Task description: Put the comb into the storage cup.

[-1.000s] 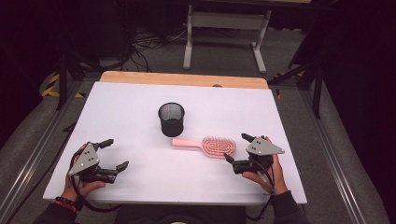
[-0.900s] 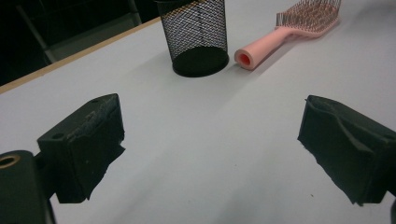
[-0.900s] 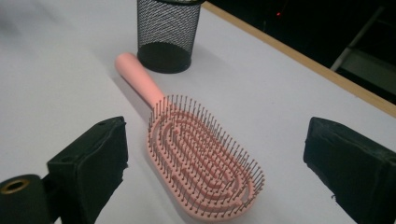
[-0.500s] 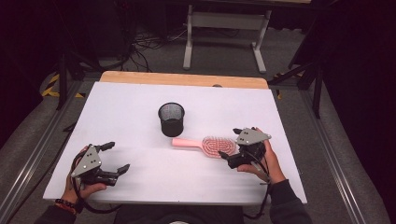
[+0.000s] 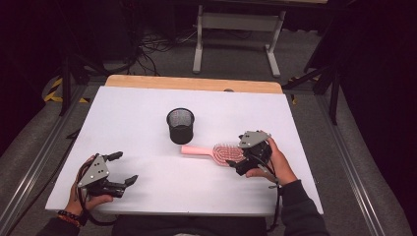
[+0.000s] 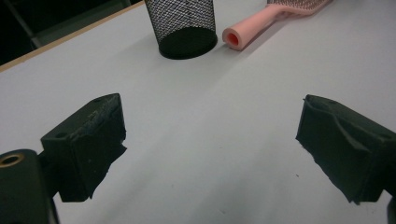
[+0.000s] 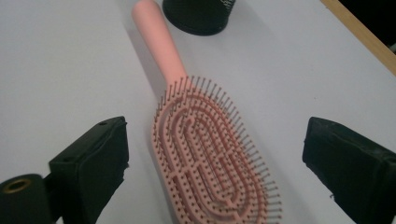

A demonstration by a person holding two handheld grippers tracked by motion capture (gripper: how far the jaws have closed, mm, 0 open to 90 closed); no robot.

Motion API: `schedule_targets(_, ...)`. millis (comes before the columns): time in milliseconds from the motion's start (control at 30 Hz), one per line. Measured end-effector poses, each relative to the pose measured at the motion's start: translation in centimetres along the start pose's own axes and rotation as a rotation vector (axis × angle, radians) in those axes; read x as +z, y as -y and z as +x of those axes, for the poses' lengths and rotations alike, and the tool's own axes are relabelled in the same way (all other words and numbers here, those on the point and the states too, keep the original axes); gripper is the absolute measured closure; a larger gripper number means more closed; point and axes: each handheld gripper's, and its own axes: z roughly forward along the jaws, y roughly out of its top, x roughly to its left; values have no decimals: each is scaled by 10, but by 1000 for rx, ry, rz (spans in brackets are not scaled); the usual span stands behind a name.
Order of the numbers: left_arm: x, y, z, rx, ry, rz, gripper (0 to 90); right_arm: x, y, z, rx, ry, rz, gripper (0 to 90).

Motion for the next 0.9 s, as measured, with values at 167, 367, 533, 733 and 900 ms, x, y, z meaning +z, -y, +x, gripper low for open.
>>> schedule_targets(167, 1, 0, -1, -1, 4, 1, 89, 14, -18, 7, -56, -20, 55, 169)
schedule_targets(367, 1, 0, 0, -2, 11, -1, 91, 33, -37, 10, -113, -56, 124, 237)
schedule_targets(533, 2, 0, -1, 3, 20, 1, 92, 46, -51, 11, -157, -72, 170, 270)
schedule_targets(733, 2, 0, -2, 9, 22, 8, 92, 42, -51, 1, -133, -81, 183, 203)
schedule_targets(900, 3, 0, -2, 12, 25, 9, 92, 39, -41, -7, -110, -136, 255, 105)
